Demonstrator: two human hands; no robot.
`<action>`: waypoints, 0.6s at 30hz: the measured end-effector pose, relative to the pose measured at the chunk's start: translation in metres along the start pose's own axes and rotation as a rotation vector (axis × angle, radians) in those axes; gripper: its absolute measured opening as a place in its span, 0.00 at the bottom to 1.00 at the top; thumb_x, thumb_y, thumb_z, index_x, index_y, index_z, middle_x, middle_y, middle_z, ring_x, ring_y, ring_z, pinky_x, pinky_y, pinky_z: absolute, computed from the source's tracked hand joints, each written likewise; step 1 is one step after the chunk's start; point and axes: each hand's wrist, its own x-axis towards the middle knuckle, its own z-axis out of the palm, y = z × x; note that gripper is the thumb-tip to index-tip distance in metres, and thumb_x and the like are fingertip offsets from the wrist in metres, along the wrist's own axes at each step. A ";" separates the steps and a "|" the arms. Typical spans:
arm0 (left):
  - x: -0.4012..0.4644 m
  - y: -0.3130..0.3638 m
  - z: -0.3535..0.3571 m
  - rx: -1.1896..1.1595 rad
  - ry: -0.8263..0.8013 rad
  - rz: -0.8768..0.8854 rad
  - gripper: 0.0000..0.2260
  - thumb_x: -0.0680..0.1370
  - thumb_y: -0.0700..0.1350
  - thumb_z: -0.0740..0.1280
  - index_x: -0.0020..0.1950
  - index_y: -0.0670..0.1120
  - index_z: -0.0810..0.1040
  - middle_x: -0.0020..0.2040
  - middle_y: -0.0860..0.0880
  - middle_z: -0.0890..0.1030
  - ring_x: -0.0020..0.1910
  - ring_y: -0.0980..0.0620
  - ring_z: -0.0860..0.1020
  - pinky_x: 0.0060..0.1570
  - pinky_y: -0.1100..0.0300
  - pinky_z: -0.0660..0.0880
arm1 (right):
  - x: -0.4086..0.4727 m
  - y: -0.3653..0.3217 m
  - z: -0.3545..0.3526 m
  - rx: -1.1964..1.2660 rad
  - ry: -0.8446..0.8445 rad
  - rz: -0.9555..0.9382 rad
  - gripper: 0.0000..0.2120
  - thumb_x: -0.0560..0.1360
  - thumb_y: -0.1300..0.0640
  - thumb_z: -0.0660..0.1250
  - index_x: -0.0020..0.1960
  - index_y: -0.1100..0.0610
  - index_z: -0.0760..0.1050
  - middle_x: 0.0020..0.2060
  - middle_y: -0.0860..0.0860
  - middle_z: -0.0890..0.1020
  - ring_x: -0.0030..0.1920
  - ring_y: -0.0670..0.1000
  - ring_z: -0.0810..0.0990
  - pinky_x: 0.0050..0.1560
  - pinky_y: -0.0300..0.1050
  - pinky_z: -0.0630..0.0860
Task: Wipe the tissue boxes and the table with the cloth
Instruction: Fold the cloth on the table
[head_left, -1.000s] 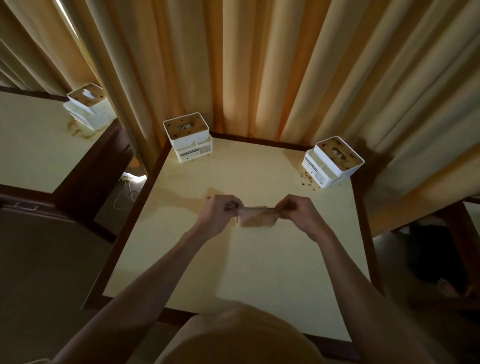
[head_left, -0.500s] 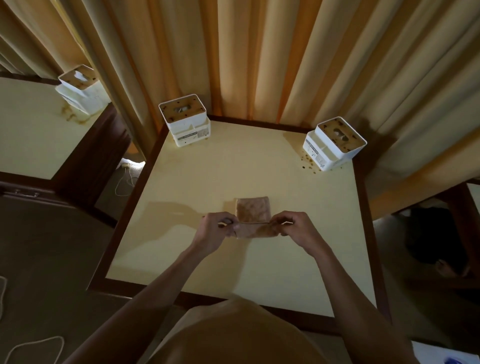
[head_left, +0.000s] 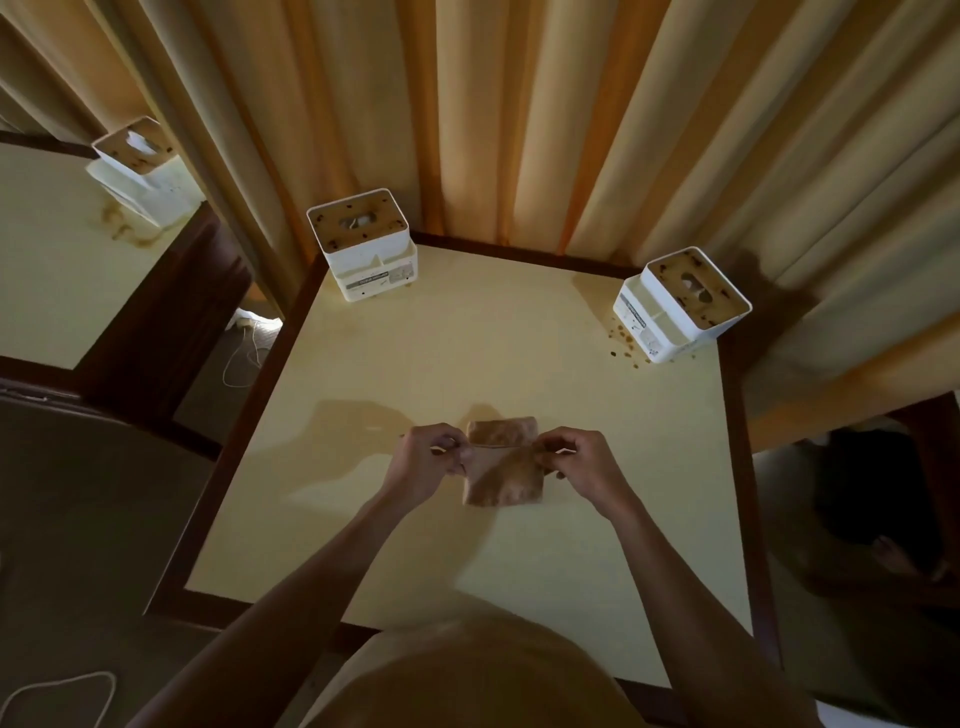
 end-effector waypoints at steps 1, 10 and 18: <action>0.007 0.001 0.001 0.005 0.000 -0.012 0.04 0.75 0.34 0.74 0.44 0.42 0.83 0.34 0.44 0.83 0.29 0.49 0.82 0.34 0.59 0.79 | 0.006 -0.001 -0.001 -0.006 0.004 0.005 0.07 0.73 0.67 0.75 0.45 0.55 0.85 0.40 0.53 0.87 0.34 0.47 0.84 0.32 0.35 0.75; 0.061 -0.005 0.012 0.195 0.028 -0.050 0.03 0.76 0.33 0.72 0.45 0.40 0.84 0.37 0.44 0.84 0.27 0.55 0.81 0.31 0.61 0.79 | 0.064 0.011 0.006 -0.153 0.024 0.051 0.07 0.73 0.67 0.76 0.47 0.58 0.85 0.39 0.52 0.86 0.37 0.49 0.85 0.41 0.43 0.81; 0.076 -0.012 0.020 0.302 0.084 -0.094 0.02 0.75 0.38 0.75 0.44 0.44 0.86 0.38 0.45 0.85 0.28 0.59 0.78 0.35 0.60 0.77 | 0.087 0.017 0.011 -0.213 0.028 0.107 0.05 0.75 0.64 0.75 0.46 0.57 0.80 0.37 0.50 0.82 0.36 0.49 0.83 0.39 0.46 0.82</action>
